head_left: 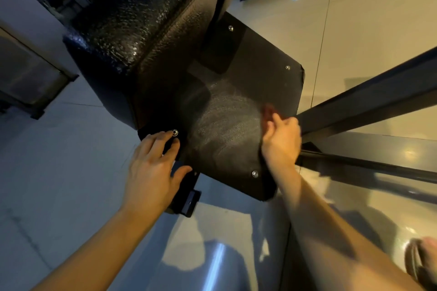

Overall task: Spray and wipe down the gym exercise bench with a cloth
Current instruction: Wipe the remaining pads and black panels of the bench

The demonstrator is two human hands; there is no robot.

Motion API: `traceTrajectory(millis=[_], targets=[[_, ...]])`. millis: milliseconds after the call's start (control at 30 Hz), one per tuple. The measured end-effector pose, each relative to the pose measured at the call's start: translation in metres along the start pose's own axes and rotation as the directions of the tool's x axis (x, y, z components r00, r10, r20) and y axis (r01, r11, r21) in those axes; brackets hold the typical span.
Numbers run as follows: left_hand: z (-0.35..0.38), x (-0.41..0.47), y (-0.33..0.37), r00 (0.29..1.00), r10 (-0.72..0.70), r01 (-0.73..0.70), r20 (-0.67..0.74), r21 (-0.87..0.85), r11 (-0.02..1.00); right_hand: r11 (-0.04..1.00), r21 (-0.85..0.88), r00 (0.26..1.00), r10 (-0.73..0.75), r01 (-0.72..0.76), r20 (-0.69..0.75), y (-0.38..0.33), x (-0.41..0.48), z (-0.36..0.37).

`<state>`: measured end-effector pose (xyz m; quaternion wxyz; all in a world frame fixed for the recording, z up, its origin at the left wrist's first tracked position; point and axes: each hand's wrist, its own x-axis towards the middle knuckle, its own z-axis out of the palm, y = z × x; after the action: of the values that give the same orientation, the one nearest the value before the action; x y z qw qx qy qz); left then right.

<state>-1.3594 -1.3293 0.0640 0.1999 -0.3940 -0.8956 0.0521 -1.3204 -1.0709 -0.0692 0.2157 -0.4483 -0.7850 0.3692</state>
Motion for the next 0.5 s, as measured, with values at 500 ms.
traceTrajectory(millis=[500], targets=[[0.0,-0.001,0.001,1.0,-0.007,0.007,-0.001,0.026,1.0,0.985,0.015,0.984,-0.172,0.172,-0.041,-0.008,-0.017,0.003]])
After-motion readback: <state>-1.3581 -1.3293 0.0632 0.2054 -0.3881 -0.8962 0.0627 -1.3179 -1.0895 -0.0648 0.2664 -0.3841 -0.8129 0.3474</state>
